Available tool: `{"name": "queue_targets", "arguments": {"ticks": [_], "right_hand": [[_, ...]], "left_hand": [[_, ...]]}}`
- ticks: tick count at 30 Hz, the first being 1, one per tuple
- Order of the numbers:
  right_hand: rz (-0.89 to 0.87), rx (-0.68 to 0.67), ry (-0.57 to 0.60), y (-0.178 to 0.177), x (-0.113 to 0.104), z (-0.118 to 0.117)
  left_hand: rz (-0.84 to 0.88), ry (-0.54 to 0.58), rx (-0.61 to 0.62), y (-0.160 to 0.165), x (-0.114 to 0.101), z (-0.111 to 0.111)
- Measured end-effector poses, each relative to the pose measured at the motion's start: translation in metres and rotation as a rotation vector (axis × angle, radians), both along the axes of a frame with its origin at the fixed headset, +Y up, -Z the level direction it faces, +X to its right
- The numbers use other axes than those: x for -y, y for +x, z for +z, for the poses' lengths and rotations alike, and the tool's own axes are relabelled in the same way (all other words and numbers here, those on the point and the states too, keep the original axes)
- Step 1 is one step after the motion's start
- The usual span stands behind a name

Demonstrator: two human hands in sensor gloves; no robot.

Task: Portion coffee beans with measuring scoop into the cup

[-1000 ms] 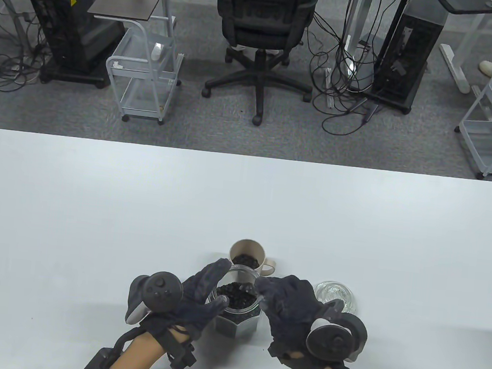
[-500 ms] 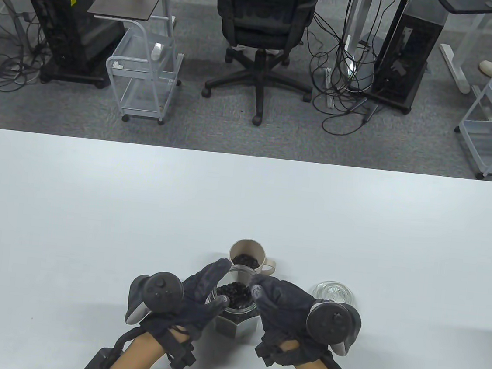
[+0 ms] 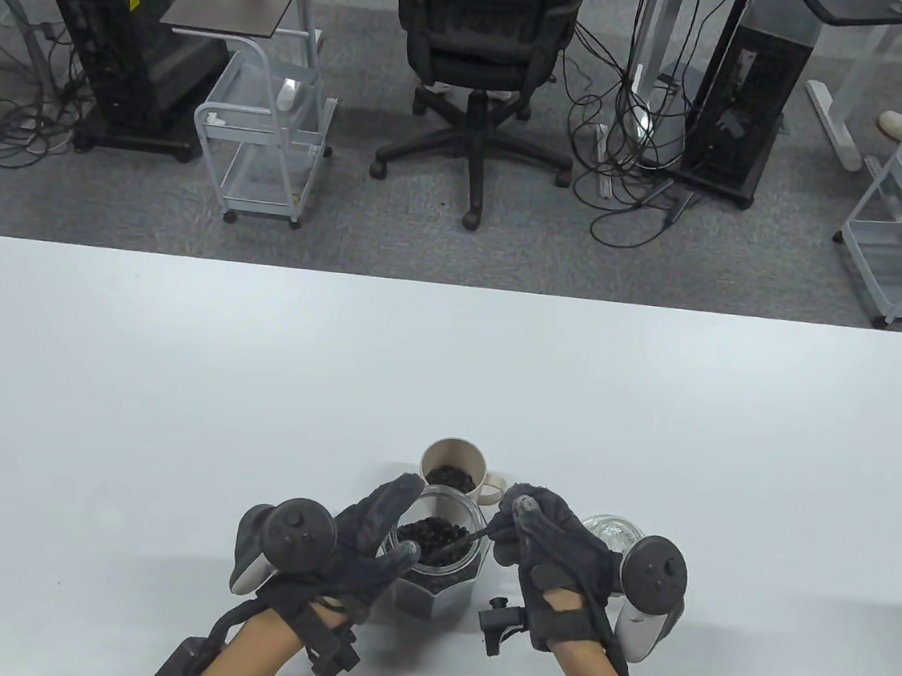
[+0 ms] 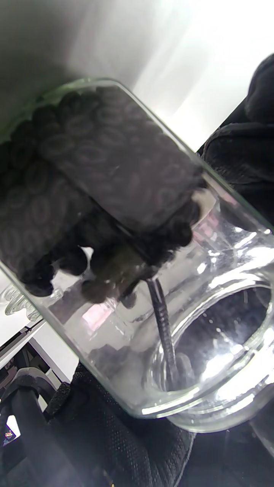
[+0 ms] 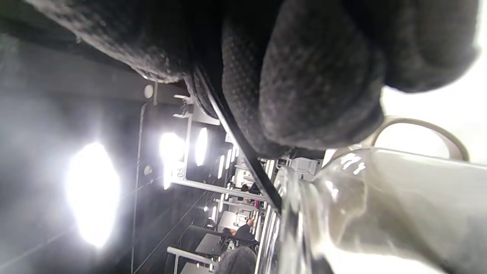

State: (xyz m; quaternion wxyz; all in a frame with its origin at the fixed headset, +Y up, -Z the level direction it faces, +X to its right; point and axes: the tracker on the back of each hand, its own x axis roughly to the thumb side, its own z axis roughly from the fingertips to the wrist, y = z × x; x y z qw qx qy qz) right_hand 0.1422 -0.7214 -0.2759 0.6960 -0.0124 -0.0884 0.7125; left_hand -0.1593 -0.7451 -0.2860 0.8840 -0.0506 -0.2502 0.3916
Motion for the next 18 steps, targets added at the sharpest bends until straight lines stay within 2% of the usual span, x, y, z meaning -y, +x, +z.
{"name": "queue_targets", "arguments": {"ticks": [11, 18], "right_hand": [[-0.312, 0.069, -0.221, 0.029, 0.024, -0.003], [-0.373, 0.089, -0.258, 0.039, 0.029, -0.004]], "left_hand": [[0.004, -0.003, 0.001, 0.0, 0.0, 0.0], [0.003, -0.003, 0.0, 0.0, 0.0, 0.0]]}}
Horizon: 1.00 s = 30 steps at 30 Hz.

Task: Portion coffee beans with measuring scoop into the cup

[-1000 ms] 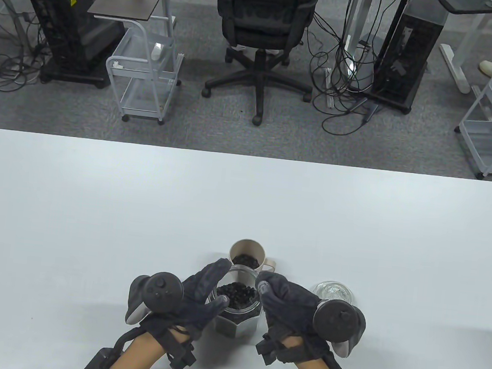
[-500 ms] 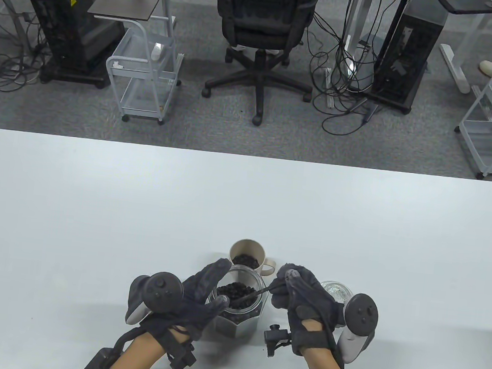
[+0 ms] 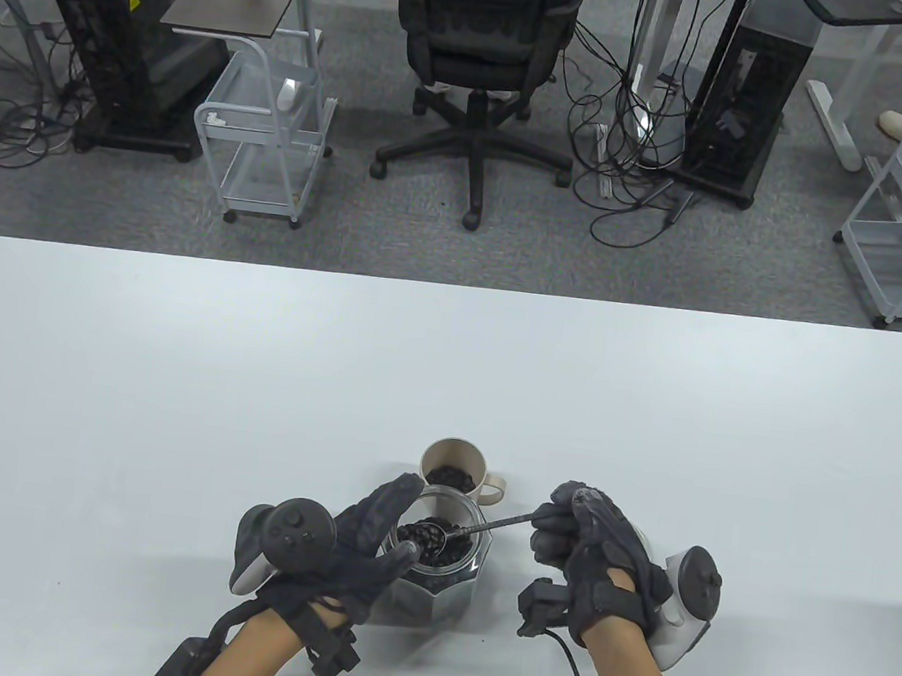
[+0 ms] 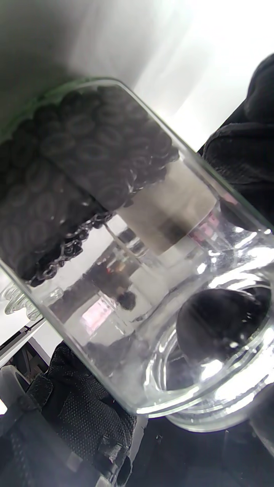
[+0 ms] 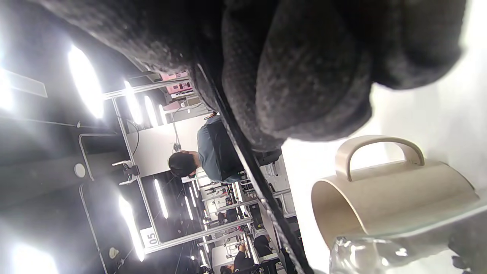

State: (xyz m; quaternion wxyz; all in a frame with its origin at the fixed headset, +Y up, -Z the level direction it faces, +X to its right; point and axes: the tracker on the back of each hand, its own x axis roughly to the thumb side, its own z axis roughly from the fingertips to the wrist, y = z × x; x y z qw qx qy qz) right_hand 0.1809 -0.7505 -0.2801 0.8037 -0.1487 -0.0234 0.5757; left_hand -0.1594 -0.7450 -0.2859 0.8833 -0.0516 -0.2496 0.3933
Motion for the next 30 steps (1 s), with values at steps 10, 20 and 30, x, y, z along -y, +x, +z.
{"name": "queue_targets", "arguments": {"ticks": [10, 20, 30], "right_hand": [[-0.05, 0.009, -0.004, 0.007, 0.0, 0.0], [-0.11, 0.049, 0.024, 0.015, -0.004, 0.002], [-0.175, 0.082, 0.035, 0.02, -0.007, 0.005]], "left_hand": [[0.001, -0.002, -0.001, 0.0, 0.0, 0.0], [0.002, -0.002, -0.001, 0.0, 0.0, 0.0], [0.002, -0.002, -0.001, 0.0, 0.0, 0.0]]}}
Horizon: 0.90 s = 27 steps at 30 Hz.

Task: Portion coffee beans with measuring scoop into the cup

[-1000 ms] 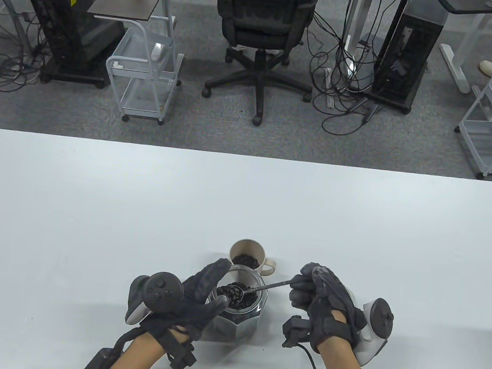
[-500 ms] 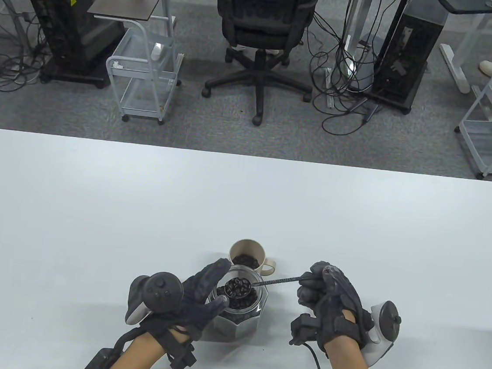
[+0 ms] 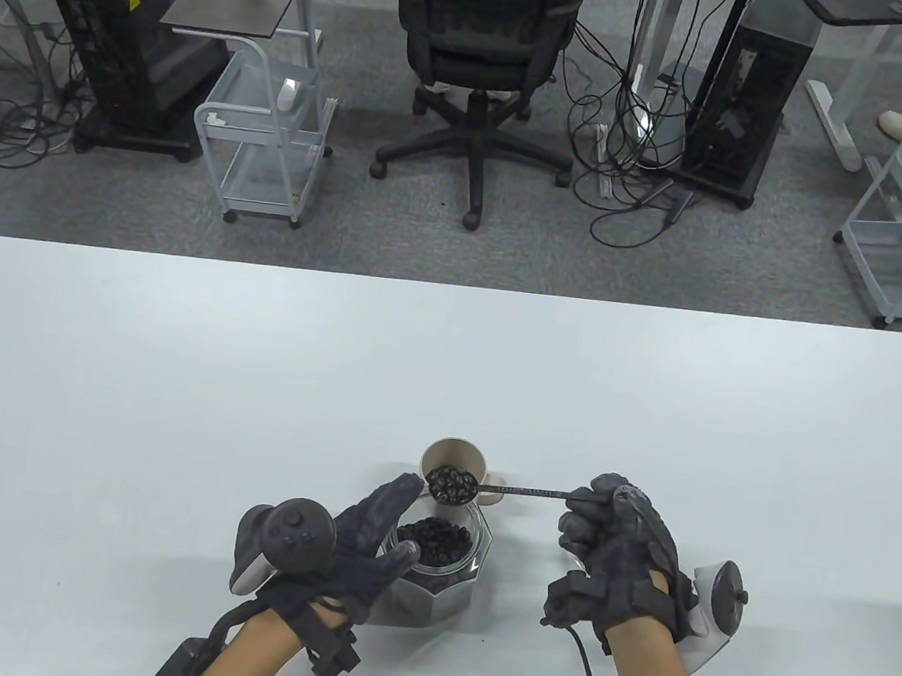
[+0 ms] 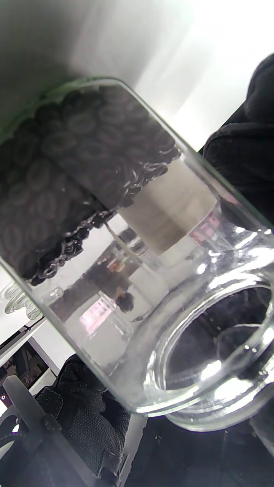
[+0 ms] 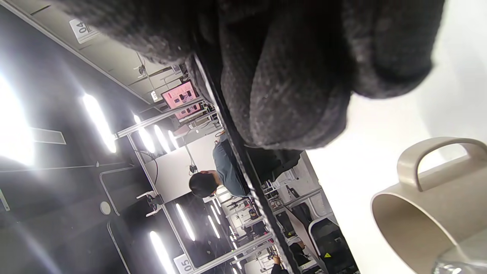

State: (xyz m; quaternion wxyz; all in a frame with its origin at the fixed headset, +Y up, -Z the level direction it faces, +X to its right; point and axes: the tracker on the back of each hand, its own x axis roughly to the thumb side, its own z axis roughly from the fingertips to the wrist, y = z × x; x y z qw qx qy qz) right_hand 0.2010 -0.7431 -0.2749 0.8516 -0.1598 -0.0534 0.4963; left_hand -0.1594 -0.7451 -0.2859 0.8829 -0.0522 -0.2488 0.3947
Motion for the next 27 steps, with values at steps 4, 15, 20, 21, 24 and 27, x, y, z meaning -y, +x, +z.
{"name": "queue_targets", "arguments": {"ticks": [4, 15, 20, 21, 24, 27], "right_hand": [[-0.01, 0.007, 0.0, 0.002, -0.001, 0.001], [0.019, 0.019, -0.012, -0.002, 0.007, -0.001], [0.093, 0.023, -0.003, -0.006, 0.012, -0.005], [0.107, 0.016, 0.001, -0.007, 0.012, -0.005], [0.2, -0.023, 0.033, -0.011, 0.012, -0.008], [0.392, -0.065, 0.167, -0.017, 0.001, -0.011]], "left_hand": [[0.0, 0.0, 0.0, 0.0, 0.0, 0.0], [0.0, 0.0, 0.0, 0.0, 0.0, 0.0], [0.0, 0.0, 0.0, 0.0, 0.0, 0.0], [0.0, 0.0, 0.0, 0.0, 0.0, 0.0], [0.0, 0.0, 0.0, 0.0, 0.0, 0.0], [0.0, 0.0, 0.0, 0.0, 0.0, 0.0]]}}
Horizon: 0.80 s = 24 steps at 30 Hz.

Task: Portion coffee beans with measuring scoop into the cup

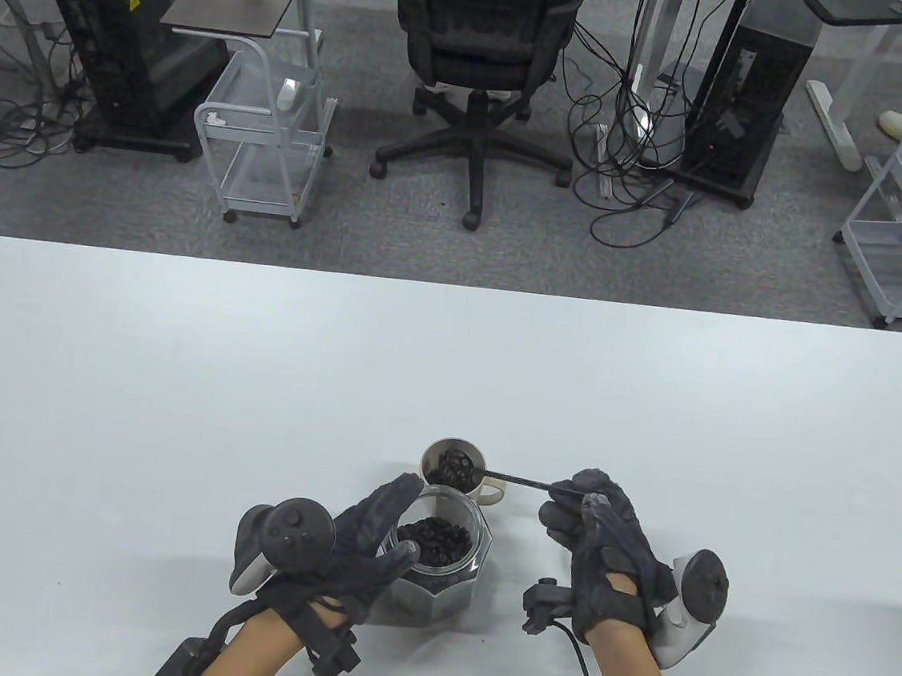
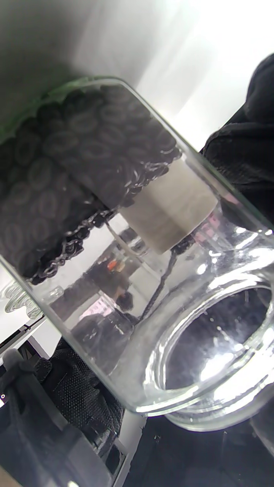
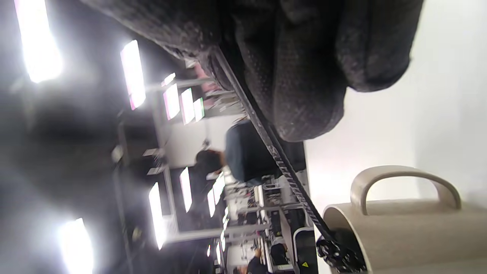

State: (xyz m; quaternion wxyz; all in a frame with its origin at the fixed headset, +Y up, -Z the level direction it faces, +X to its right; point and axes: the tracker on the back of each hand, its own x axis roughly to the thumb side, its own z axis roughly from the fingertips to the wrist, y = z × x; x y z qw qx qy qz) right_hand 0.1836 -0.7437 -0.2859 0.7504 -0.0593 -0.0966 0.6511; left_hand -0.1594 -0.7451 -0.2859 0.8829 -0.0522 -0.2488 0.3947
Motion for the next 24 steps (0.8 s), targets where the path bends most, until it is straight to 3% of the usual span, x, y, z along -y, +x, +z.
{"name": "queue_targets", "arguments": {"ticks": [6, 12, 17, 24], "right_hand": [[0.561, -0.129, 0.396, -0.022, -0.038, 0.004], [0.737, -0.184, 0.567, -0.037, -0.053, 0.018], [0.672, -0.106, 0.57, -0.03, -0.057, 0.02], [0.254, 0.062, 0.392, 0.0, -0.044, 0.014]], "left_hand": [[0.0, 0.0, 0.0, 0.0, 0.0, 0.0], [0.002, -0.011, 0.002, 0.0, 0.0, 0.0], [0.003, -0.011, 0.002, 0.0, 0.0, 0.0], [0.003, -0.011, 0.001, 0.0, 0.0, 0.0]]}}
